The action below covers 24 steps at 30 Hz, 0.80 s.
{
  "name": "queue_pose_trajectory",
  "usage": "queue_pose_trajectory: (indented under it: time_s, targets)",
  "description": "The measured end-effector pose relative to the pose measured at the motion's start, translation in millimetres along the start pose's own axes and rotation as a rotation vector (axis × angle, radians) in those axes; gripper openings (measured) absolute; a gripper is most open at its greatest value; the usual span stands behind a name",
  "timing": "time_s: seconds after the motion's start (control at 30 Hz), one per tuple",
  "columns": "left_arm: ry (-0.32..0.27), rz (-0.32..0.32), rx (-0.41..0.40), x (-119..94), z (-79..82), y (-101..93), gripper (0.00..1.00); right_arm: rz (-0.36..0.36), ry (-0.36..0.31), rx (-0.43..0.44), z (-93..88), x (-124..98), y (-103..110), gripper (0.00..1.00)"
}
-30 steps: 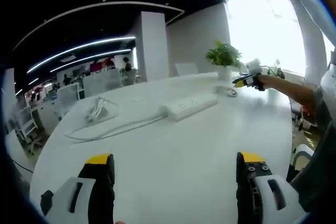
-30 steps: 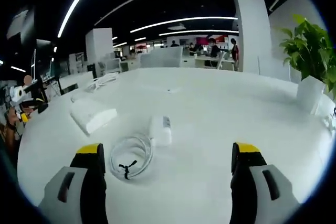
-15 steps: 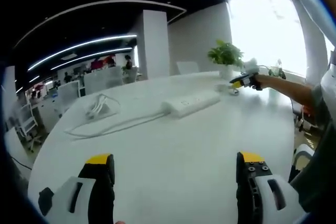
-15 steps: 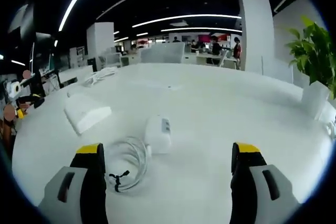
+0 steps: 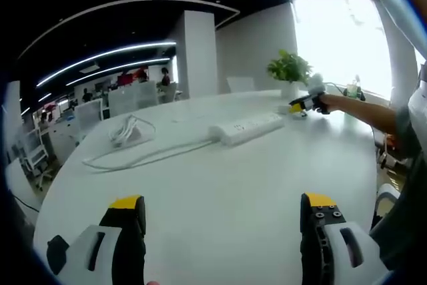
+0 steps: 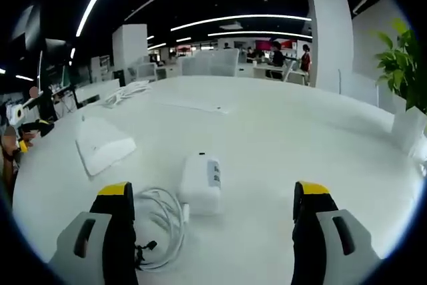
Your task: Straighten the power strip on the desk, plug the charger into it
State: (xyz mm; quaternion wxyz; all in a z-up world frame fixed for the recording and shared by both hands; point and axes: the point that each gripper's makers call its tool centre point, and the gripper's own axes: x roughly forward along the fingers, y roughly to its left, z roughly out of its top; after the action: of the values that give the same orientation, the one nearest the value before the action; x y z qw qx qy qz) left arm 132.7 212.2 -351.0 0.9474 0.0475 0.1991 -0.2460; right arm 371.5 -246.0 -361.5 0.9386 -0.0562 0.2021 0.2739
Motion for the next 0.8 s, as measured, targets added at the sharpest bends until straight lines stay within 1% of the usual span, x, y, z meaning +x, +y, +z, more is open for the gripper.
queue_pose_trajectory:
  time_s: [0.13,0.23,0.27,0.47,0.6,0.73,0.8]
  targets:
    - [0.001,0.004,-0.002,-0.7,-0.5,1.4,0.99,0.006,-0.005,0.007,-0.1,2.7,-1.0,0.95]
    - [0.001,0.006,-0.006,-0.6,-1.5,2.1,0.99,0.014,-0.016,0.010,1.8,3.6,0.9,0.88]
    - [0.002,0.006,-0.006,-0.3,-1.8,2.1,0.99,0.013,-0.021,0.009,3.0,4.1,0.9,0.87]
    - [0.000,0.003,-0.005,0.4,-0.9,1.9,0.99,0.014,-0.013,-0.010,8.9,11.2,-0.6,0.83]
    - [0.001,0.004,-0.005,0.0,-1.3,3.1,0.99,0.015,-0.010,-0.006,8.2,13.7,0.2,0.81]
    - [-0.001,0.008,-0.007,-0.8,-1.0,5.1,0.99,0.017,-0.002,0.003,6.3,13.4,3.9,0.73]
    - [0.000,0.010,-0.008,-0.7,-1.2,5.9,0.99,0.020,0.003,0.004,5.4,12.7,7.5,0.71]
